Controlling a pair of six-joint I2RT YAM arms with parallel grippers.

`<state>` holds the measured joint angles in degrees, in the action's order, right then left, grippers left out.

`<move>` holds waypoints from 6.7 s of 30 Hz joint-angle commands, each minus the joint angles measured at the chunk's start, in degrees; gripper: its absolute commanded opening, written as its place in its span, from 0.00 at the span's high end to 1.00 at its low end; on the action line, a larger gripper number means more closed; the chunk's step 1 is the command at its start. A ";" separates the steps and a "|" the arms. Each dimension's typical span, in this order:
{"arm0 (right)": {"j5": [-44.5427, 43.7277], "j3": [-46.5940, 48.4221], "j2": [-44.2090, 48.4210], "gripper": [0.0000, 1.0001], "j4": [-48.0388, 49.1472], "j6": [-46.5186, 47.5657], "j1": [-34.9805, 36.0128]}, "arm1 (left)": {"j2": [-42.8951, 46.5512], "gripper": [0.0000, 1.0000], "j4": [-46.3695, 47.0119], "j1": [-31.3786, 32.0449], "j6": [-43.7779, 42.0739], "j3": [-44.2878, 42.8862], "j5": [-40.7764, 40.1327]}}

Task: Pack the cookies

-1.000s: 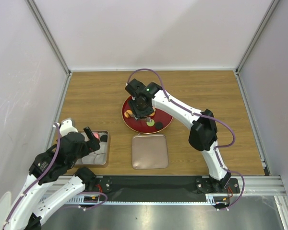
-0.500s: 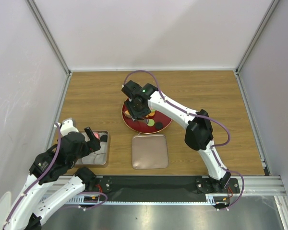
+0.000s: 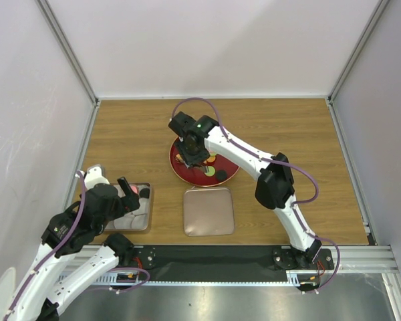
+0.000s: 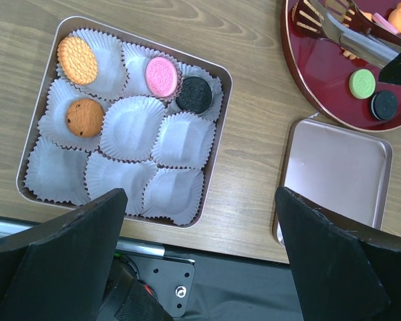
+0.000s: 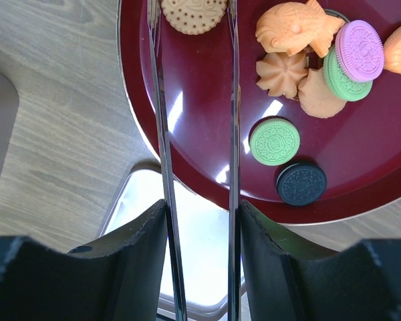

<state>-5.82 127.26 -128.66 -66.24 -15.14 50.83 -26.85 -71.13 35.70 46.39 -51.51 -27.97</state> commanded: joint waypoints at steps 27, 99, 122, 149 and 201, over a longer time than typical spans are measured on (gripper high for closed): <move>-6.65 10.46 1.21 0.70 -5.22 -1.39 -0.73 | -0.22 0.00 2.84 -2.22 -2.97 0.35 1.86; 9.52 5.45 -1.41 0.63 11.75 5.29 21.24 | 0.31 0.00 -10.43 -2.57 3.71 -15.91 -6.84; 7.85 7.99 -1.42 0.48 11.22 5.56 21.15 | 0.57 0.00 -9.73 -2.57 3.35 -14.24 -6.13; -9.11 -10.36 16.33 0.55 0.50 -5.34 0.50 | -3.56 0.00 2.05 -2.66 -1.30 -10.72 -5.17; -2.00 -23.55 18.45 0.54 -1.96 -8.07 -1.70 | -5.14 0.00 4.86 -2.57 -4.03 -8.70 -2.62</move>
<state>-8.21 102.54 -109.80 -68.27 -23.49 49.36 -31.16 -68.16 33.56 43.44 -60.42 -31.05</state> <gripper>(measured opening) 0.475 0.996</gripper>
